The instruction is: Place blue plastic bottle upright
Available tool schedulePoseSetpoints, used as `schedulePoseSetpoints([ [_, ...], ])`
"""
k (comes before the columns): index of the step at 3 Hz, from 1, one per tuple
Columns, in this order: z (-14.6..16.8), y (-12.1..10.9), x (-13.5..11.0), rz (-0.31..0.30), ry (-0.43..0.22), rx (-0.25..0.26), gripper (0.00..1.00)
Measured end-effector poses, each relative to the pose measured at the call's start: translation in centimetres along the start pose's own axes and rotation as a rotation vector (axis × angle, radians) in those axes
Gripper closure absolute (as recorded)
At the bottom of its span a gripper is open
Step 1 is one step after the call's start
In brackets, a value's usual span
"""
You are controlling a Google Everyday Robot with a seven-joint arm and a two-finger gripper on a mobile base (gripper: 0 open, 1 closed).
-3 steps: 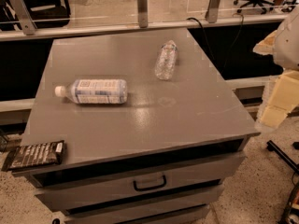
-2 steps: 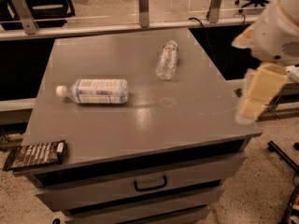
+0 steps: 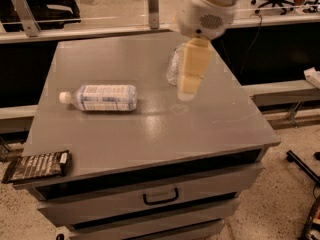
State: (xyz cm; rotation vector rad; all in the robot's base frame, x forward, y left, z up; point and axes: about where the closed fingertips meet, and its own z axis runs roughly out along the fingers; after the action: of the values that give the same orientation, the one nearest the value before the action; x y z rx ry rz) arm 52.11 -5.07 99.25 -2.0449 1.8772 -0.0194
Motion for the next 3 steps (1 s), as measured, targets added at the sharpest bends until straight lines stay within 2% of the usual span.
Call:
schedulePoseSetpoints([
  [1, 3.0, -2.4, -6.3, -0.087, -0.014, -0.038, 0.0],
  [2, 5.7, -4.1, -11.4, -0.117, -0.024, -0.063, 0.0],
  [3, 8.2, -4.7, -14.7, -0.088, -0.011, -0.087, 0.0],
])
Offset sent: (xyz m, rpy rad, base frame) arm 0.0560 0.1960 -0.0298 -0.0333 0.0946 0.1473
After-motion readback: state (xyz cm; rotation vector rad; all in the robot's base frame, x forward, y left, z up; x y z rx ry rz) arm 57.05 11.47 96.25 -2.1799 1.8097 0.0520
